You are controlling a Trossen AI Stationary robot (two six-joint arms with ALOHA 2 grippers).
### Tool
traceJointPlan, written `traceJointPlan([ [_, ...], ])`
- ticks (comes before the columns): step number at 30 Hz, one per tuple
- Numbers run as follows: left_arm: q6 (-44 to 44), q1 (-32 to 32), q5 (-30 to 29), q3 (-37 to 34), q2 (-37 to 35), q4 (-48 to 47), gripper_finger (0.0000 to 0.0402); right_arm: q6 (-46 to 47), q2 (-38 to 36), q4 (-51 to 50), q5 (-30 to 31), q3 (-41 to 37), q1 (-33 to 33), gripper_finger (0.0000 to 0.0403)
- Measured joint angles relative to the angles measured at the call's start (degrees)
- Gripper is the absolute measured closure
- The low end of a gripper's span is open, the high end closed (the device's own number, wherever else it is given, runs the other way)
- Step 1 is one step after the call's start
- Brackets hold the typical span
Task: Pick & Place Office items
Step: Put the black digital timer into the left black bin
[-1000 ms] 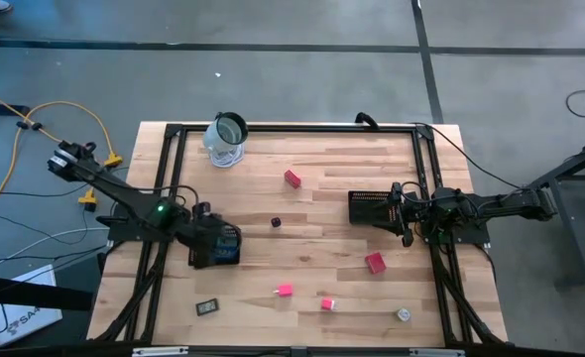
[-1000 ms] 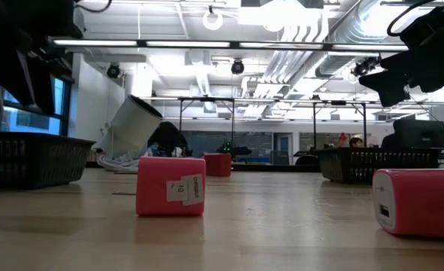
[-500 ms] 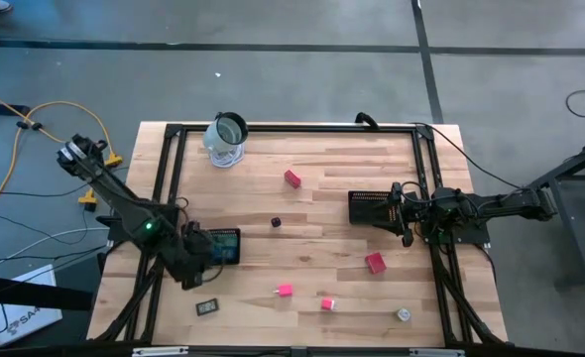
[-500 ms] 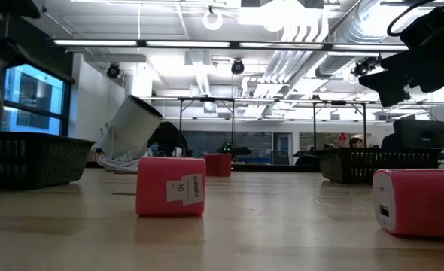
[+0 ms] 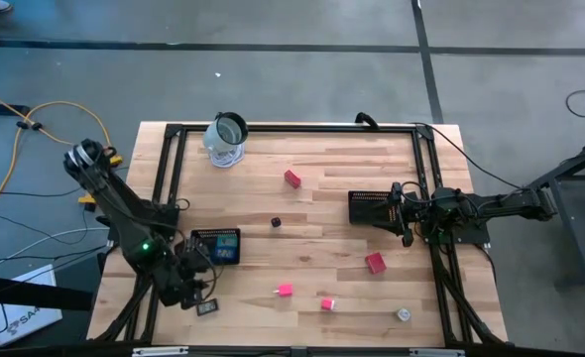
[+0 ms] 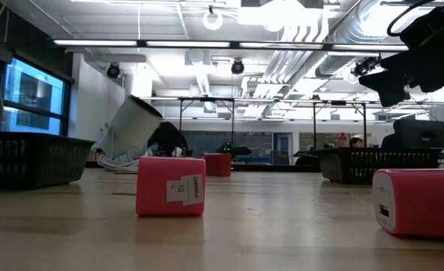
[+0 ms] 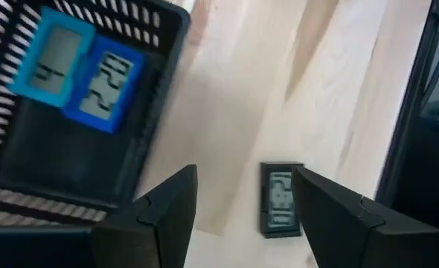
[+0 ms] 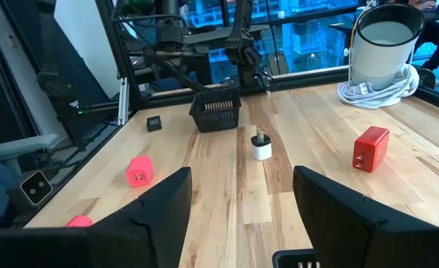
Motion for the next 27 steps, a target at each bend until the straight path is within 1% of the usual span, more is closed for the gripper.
traceJointPlan([
  [6, -7.0, -3.2, -0.1, 0.2, 4.7, 4.1, 0.0190, 0.0, 0.0, 0.0, 0.0, 0.0, 0.0, 0.0180],
  [11, -10.7, -5.0, -0.2, 4.3, 10.0, 4.4, 0.0190, 0.0, 0.0, 0.0, 0.0, 0.0, 0.0, 0.0180],
  [15, -11.2, -5.3, 0.1, 8.5, 14.7, 2.8, 0.0190, 0.0, 0.0, 0.0, 0.0, 0.0, 0.0, 0.0180],
  [20, -13.7, -5.3, 2.3, 12.9, 20.2, -0.4, 0.0190, 0.0, 0.0, 0.0, 0.0, 0.0, 0.0, 0.0180],
  [27, -14.4, -5.3, 4.2, 13.6, 23.3, -3.8, 0.0190, 0.0, 0.0, 0.0, 0.0, 0.0, 0.0, 0.0180],
])
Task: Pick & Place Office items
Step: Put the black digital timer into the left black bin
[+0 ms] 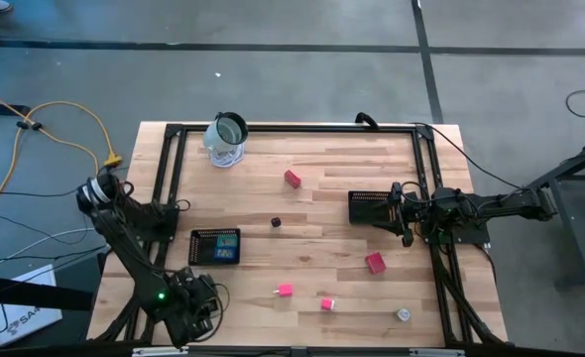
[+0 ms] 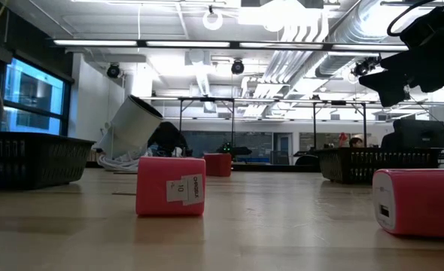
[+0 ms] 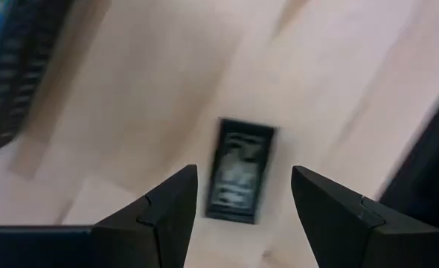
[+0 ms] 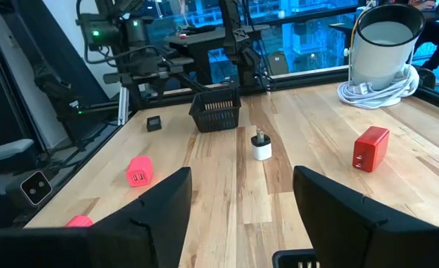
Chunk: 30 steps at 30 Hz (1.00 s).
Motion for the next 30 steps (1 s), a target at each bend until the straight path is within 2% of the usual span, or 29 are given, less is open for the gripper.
traceJointPlan([
  [10, 0.2, -1.3, 0.6, 0.0, 0.9, -0.1, 0.0190, 0.0, 0.0, 0.0, 0.0, 0.0, 0.0, 0.0180],
  [17, 0.3, -1.4, 0.9, -0.1, 5.3, 2.6, 0.0190, 0.0, 0.0, 0.0, 0.0, 0.0, 0.0, 0.0180],
  [23, 0.5, -1.4, 1.0, -0.1, 5.5, 2.9, 0.0190, 0.0, 0.0, 0.0, 0.0, 0.0, 0.0, 0.0180],
  [30, 0.6, -0.9, 2.9, -0.2, 6.9, 3.0, 0.0190, 0.0, 0.0, 0.0, 0.0, 0.0, 0.0, 0.0180],
])
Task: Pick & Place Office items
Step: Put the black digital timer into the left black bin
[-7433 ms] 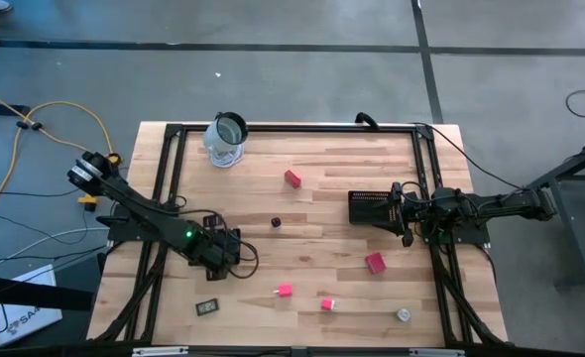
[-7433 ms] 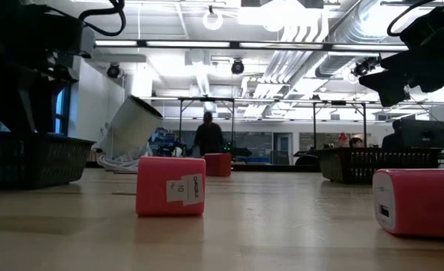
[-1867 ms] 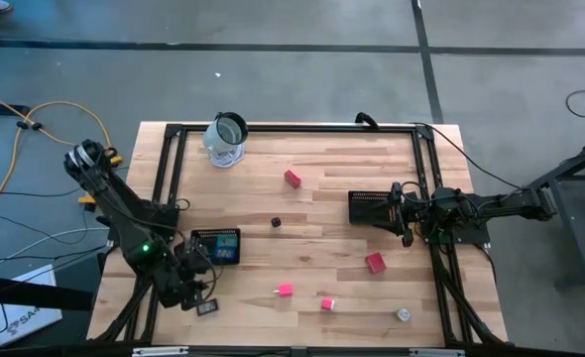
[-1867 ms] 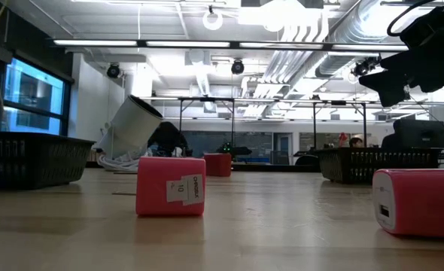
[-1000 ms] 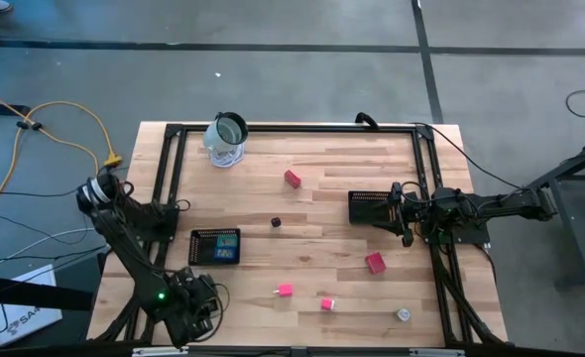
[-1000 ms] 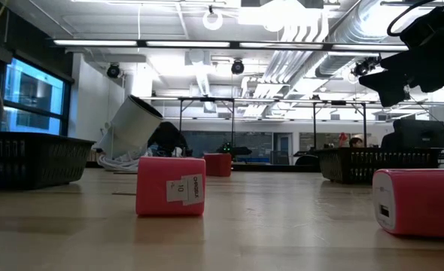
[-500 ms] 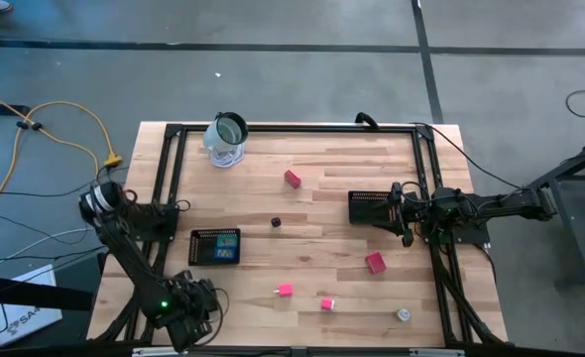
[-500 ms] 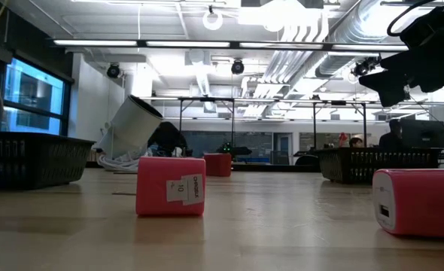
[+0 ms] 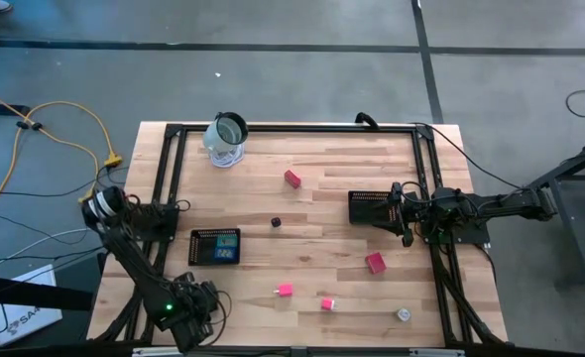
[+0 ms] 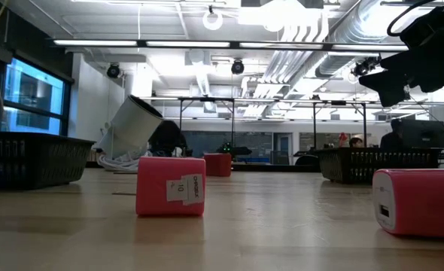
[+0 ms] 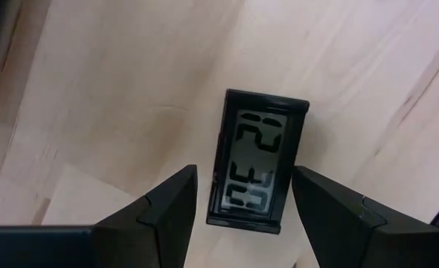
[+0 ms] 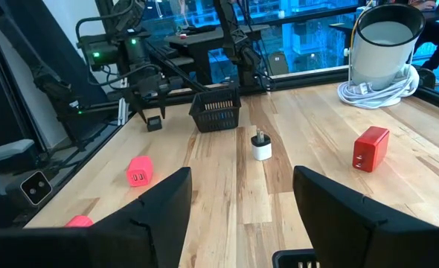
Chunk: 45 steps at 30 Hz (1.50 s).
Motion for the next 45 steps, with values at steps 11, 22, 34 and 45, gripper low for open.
traceJointPlan([
  [11, 1.0, 0.0, 0.1, 0.0, 1.5, 1.8, 0.0190, 0.0, 0.0, 0.0, 0.0, 0.0, 0.0, 0.0180],
  [22, 1.4, 0.0, 0.1, 0.0, 1.5, 1.7, 0.0198, 0.0, 0.0, 0.0, 0.0, 0.0, 0.0, 0.0180],
  [34, 1.3, 0.0, 0.0, 0.0, 1.5, 1.6, 0.0248, 0.0, 0.0, 0.0, 0.0, 0.0, 0.0, 0.0180],
  [45, 1.2, 0.0, 0.0, 0.0, 1.5, 1.6, 0.0242, 0.0, 0.0, 0.0, 0.0, 0.0, 0.0, 0.0180],
])
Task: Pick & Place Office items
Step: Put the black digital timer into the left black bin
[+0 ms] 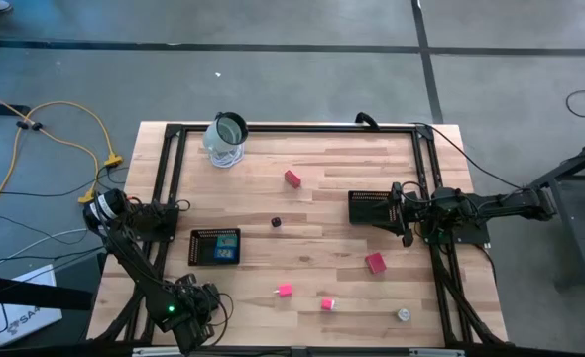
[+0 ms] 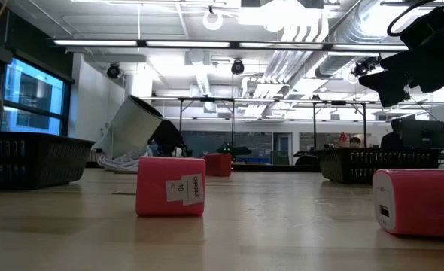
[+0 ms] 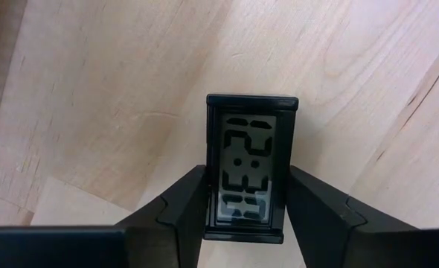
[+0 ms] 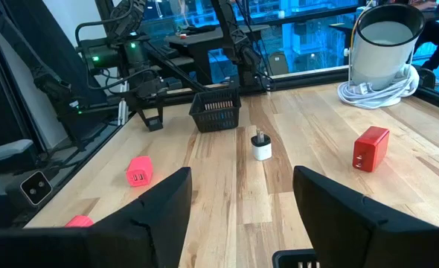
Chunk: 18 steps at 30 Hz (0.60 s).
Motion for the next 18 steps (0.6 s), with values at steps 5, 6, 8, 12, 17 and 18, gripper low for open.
traceJointPlan([
  [5, -0.1, 0.0, 0.0, 0.0, 0.0, 0.0, 0.0242, 0.0, 0.0, 0.0, 0.0, 0.0, 0.0, 0.0180],
  [6, -0.1, 0.0, -0.1, 0.0, 0.0, 0.0, 0.0242, 0.0, 0.0, 0.0, 0.0, 0.0, 0.0, 0.0180],
  [8, -0.1, 0.0, -0.3, 0.0, 0.0, 0.0, 0.0244, 0.0, 0.0, 0.0, 0.0, 0.0, 0.0, 0.0180],
  [12, -0.1, 0.0, -0.6, 0.0, 0.0, 0.0, 0.0245, 0.0, 0.0, 0.0, 0.0, 0.0, 0.0, 0.0180],
  [17, -0.2, 0.0, -0.7, 0.0, -0.7, 0.1, 0.0246, 0.0, 0.0, 0.0, 0.0, 0.0, 0.0, 0.0180],
  [18, 0.0, 0.0, -1.0, 0.0, -0.9, 0.1, 0.0246, 0.0, 0.0, 0.0, 0.0, 0.0, 0.0, 0.0180],
])
